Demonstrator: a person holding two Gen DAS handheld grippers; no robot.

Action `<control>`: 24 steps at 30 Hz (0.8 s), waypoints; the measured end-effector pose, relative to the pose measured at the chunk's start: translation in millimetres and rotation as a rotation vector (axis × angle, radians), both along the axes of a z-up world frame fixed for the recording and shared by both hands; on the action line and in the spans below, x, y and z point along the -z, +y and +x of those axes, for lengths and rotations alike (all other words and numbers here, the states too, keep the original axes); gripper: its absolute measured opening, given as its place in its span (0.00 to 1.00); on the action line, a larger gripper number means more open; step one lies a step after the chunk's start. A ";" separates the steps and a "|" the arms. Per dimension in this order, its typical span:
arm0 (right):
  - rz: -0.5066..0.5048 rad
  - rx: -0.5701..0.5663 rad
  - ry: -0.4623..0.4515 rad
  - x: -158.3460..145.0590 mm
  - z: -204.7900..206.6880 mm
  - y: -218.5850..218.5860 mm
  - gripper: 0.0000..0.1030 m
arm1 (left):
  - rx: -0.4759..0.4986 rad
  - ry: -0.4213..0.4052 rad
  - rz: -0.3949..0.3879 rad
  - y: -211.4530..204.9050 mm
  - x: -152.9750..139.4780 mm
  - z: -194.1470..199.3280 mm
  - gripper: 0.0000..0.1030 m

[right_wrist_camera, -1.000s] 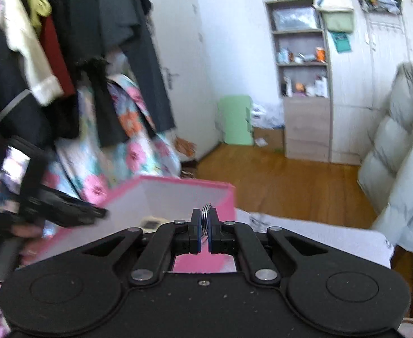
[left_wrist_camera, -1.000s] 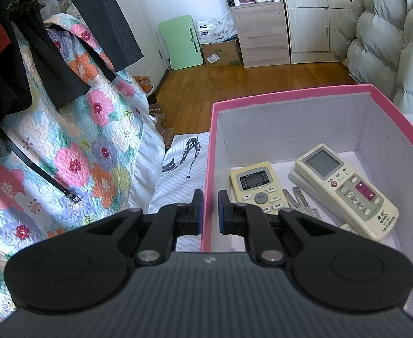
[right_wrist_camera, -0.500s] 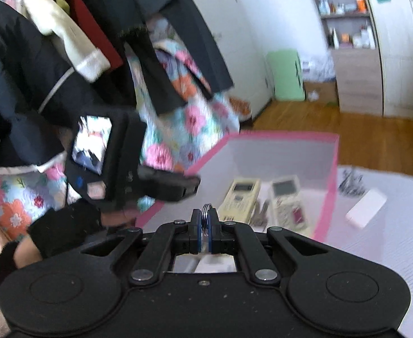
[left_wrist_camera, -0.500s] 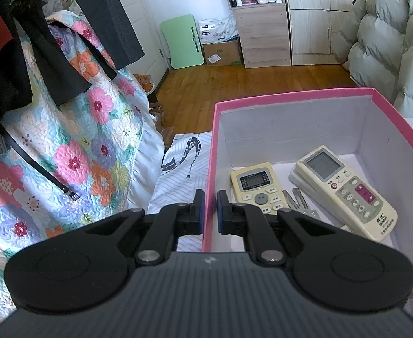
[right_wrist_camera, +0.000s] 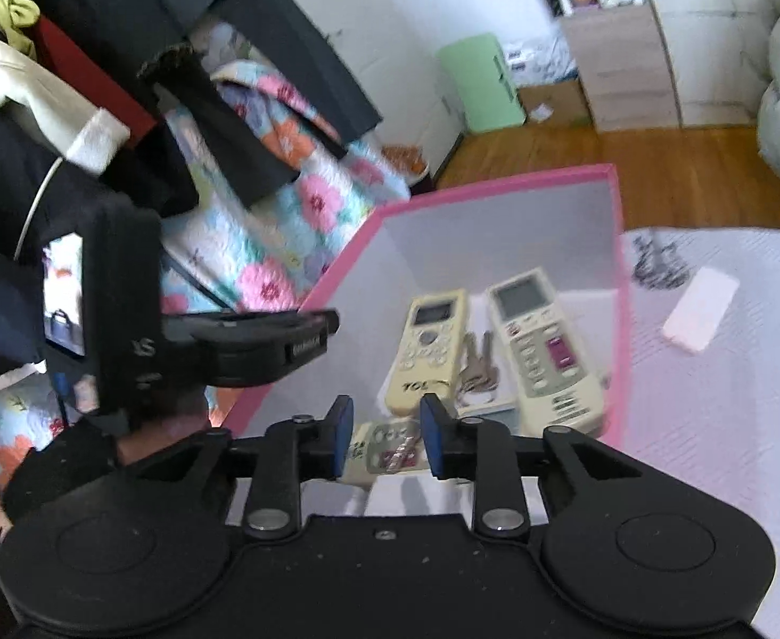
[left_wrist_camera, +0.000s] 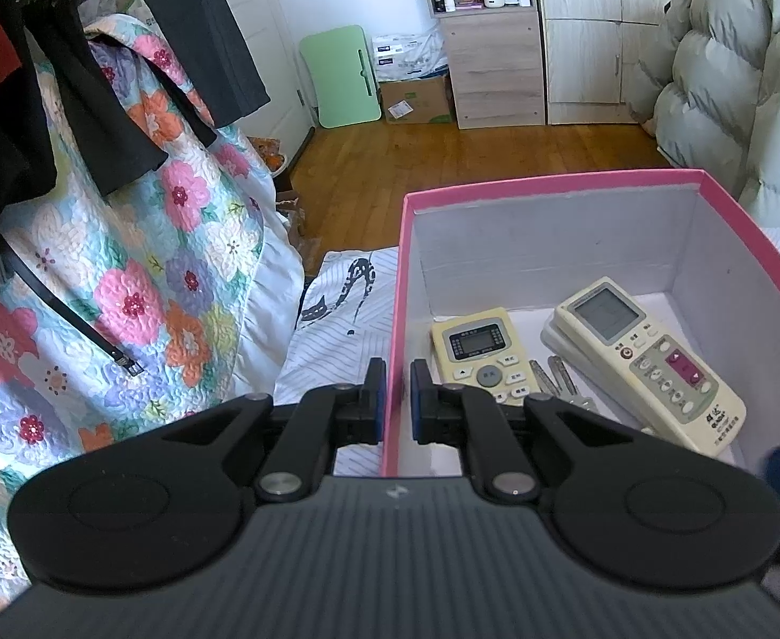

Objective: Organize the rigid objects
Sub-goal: 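Move the right gripper to the white rectangular power bank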

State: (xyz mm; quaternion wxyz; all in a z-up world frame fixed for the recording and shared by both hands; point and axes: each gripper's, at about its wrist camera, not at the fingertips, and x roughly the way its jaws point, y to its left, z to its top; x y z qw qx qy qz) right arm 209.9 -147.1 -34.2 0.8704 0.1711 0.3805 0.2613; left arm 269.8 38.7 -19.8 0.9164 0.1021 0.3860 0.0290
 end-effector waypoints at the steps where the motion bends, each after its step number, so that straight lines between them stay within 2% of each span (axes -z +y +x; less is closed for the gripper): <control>1: -0.012 0.015 -0.017 -4.7 -5.1 -5.5 0.35 | 0.001 0.000 0.003 -1.2 0.1 0.1 0.08; 4: -0.046 0.060 -0.057 -16.2 -22.6 -25.4 0.41 | 0.001 -0.001 0.017 -3.2 0.6 0.0 0.08; 13: -0.221 0.193 -0.053 -21.9 -30.2 -76.9 0.43 | 0.003 0.006 0.049 -8.8 1.8 0.5 0.08; 17: -0.262 0.229 -0.033 -9.5 -17.0 -91.7 0.44 | 0.009 0.010 0.058 -10.1 2.5 0.5 0.09; 20: -0.313 0.215 -0.034 0.9 3.7 -94.6 0.44 | 0.008 0.012 0.057 -9.7 2.4 0.5 0.09; 24: -0.277 0.219 0.012 14.9 43.1 -103.1 0.47 | 0.008 0.012 0.060 -9.8 2.2 0.6 0.09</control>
